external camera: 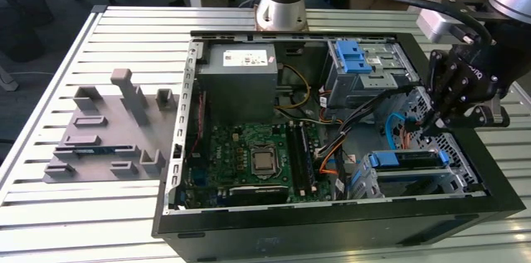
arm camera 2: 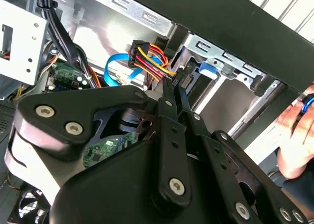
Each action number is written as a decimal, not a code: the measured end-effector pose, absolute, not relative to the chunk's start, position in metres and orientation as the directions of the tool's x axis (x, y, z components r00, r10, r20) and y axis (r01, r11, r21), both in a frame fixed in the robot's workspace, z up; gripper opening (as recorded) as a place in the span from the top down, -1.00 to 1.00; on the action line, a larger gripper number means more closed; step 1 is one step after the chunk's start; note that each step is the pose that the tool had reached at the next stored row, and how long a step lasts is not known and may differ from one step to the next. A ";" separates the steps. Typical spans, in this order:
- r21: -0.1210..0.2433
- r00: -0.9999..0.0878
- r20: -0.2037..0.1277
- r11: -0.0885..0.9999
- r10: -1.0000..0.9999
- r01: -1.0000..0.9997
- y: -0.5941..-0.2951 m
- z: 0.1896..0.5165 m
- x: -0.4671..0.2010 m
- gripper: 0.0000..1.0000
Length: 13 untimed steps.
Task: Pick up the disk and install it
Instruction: 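Insert the first disk wire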
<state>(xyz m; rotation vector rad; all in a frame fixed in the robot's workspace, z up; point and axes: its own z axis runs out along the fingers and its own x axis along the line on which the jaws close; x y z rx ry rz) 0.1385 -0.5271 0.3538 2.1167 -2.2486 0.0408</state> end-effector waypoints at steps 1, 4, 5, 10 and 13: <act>0.017 -0.060 0.055 0.061 -0.997 -0.998 -0.529 0.354 0.138 0.68; 0.017 -0.059 0.054 0.060 -0.997 -0.998 -0.533 0.354 0.138 0.68; 0.017 -0.059 0.054 0.060 -0.997 -0.998 -0.534 0.354 0.138 0.68; 0.016 -0.052 0.052 0.053 -0.997 -0.998 -0.539 0.354 0.135 0.68; 0.016 -0.046 0.043 0.047 -0.998 -0.999 -0.540 0.353 0.133 0.68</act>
